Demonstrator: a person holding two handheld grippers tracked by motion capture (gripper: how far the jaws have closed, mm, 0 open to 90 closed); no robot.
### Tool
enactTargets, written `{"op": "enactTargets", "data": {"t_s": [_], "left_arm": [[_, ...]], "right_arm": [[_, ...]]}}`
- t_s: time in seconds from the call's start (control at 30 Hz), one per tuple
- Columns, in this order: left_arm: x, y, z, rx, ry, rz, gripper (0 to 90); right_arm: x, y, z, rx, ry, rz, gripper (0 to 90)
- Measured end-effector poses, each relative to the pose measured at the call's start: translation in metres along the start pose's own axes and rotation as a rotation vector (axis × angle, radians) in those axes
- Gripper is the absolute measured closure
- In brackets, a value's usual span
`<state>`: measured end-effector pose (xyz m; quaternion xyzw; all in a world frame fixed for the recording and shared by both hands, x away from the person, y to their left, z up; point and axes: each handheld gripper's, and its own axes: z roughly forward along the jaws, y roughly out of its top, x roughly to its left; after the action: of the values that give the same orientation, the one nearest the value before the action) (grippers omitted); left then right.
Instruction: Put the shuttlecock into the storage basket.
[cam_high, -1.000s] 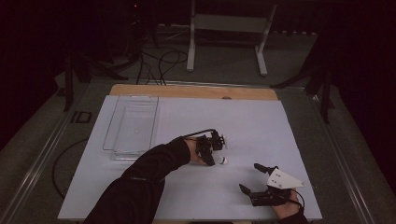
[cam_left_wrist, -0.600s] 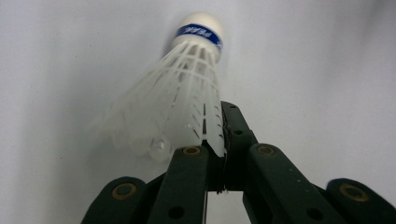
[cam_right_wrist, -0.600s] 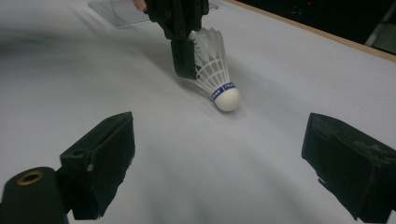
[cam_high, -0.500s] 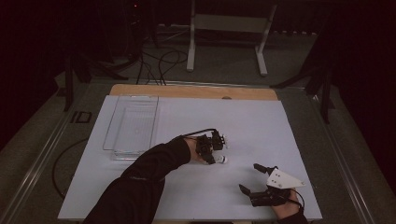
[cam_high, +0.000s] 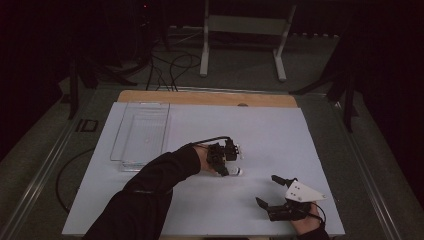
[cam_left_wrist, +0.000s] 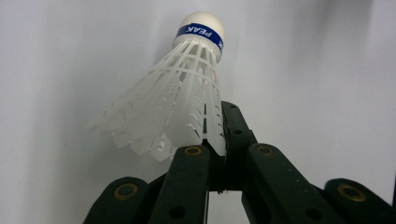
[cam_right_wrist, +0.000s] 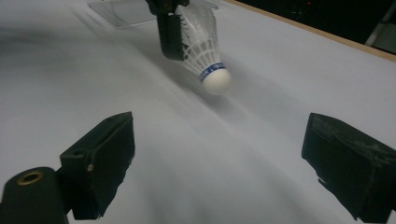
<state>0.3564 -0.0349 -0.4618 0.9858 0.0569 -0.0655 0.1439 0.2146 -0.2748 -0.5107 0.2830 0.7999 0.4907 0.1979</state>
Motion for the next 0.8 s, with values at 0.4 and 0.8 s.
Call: {"op": "enactTargets", "data": {"t_s": [0.4,0.8], "left_arm": [[-0.003,-0.006,-0.011,-0.003,-0.013,0.007,90.0],[-0.011,-0.009,-0.030,-0.009,-0.038,0.043,90.0]], "right_arm": [[0.000,0.000,0.000,0.003,-0.003,0.002,9.6],[0.000,0.000,0.001,0.004,-0.001,0.000,9.6]]}}
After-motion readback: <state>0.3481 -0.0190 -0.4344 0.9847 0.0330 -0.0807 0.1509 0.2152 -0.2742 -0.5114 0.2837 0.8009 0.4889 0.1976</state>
